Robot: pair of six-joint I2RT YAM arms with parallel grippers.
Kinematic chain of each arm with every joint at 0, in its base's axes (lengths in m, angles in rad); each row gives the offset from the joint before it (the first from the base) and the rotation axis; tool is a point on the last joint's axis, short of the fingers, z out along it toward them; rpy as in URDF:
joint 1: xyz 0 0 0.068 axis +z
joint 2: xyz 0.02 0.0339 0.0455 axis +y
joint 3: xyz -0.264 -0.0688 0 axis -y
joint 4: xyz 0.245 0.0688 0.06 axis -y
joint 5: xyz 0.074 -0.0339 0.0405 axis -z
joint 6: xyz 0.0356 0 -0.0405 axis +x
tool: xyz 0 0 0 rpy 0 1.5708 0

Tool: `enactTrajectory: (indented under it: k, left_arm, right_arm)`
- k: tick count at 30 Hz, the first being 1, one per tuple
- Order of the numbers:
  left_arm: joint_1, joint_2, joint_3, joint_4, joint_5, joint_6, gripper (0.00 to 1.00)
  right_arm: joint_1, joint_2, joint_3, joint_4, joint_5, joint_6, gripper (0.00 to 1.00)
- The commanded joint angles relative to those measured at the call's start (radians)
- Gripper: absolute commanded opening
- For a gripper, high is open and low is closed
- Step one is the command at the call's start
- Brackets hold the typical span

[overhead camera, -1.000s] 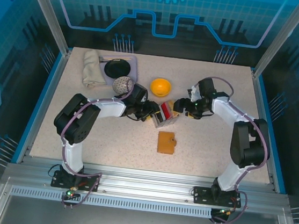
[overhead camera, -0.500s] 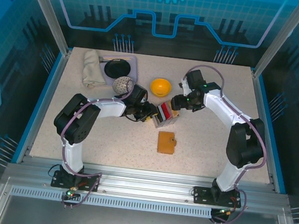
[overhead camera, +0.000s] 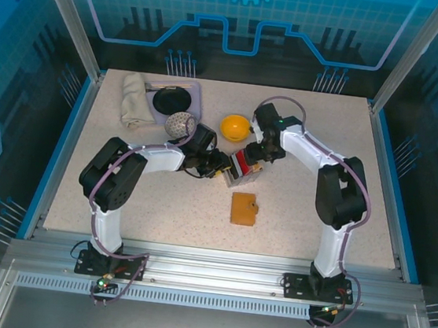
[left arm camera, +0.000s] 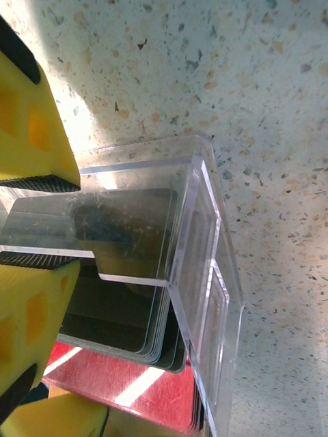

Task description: Put the credit cards into the card holder

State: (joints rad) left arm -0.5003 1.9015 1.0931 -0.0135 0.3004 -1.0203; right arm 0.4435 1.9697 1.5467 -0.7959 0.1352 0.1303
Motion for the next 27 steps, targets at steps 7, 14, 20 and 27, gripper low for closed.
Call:
enactTrajectory:
  k: [7, 14, 20, 27]
  left_arm:
    - [-0.009, 0.021, -0.015, -0.033, -0.015, -0.001, 0.33]
    - [-0.009, 0.027, -0.013, -0.029, -0.011, -0.003, 0.33]
    - [-0.009, 0.025, -0.017, -0.028, -0.012, -0.006, 0.33]
    - [-0.008, 0.024, -0.015, -0.028, -0.011, -0.005, 0.33]
  right_arm:
    - [0.037, -0.004, 0.049, -0.053, 0.159, -0.039, 0.71]
    - [0.050, -0.032, 0.044, -0.052, 0.170, -0.054, 0.65]
    - [0.068, -0.040, 0.046, -0.054, 0.179, -0.064, 0.60]
    - [0.081, -0.041, 0.061, -0.061, 0.205, -0.069, 0.59]
